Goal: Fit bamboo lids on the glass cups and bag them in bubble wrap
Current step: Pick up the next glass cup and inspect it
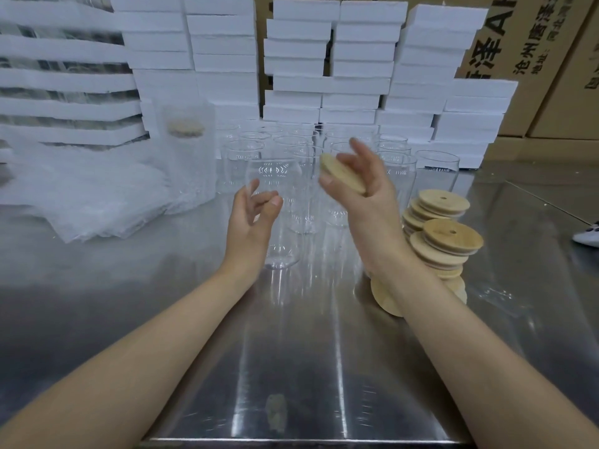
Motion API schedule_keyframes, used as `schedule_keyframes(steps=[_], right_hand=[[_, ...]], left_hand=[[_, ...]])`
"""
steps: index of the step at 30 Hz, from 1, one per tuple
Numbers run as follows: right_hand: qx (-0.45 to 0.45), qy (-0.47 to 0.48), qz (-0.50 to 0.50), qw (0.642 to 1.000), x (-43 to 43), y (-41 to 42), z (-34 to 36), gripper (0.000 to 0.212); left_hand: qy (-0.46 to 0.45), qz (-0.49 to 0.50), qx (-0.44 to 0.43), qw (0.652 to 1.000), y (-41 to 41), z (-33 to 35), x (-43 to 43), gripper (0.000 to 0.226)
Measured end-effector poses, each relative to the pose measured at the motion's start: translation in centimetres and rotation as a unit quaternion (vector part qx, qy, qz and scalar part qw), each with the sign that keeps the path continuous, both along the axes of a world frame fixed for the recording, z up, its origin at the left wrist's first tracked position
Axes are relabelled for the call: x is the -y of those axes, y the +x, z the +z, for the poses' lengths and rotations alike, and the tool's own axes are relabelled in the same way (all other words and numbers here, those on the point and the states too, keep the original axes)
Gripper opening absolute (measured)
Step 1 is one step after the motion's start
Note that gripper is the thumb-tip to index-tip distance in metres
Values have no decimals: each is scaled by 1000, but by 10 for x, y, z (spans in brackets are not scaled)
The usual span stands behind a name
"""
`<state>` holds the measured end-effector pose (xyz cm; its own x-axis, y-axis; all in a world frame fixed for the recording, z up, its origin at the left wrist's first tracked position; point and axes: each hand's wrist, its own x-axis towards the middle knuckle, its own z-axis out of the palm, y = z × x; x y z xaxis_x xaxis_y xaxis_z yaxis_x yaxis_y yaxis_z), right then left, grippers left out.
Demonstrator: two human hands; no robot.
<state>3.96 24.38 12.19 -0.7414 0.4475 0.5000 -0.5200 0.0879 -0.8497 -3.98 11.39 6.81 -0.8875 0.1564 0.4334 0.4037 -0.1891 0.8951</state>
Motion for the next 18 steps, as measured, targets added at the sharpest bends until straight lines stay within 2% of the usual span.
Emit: schedule_keyframes(steps=[2,3,6,9,12,15,18], right_hand=[[-77,177,-107,975,-2,1,-7,81],[-114,226,-130,958,-2,2,-10,89],[-180,255,-129,941,3,1,-15,96],[-215,274,-137,927,3,-1,-16,87],[-218,238,-121,939,1,-1,-14,69],[-164,217,-111,956,3,2,-12,40],[-112,216,-86,966,4,1,-11,30]], left_hand=[[-6,-3,-1,1000,-1,-2,0,76],[-10,-6,-3,1000,-2,-2,0,73],[-12,-15,-11,1000,-4,-3,0,65],[-23,-21,-30,999,-5,-6,-1,68],[-53,-31,-71,996,-3,-9,0,82],[-85,-51,-110,989,2,-10,-2,87],[-99,-76,-126,984,6,-10,-4,83]])
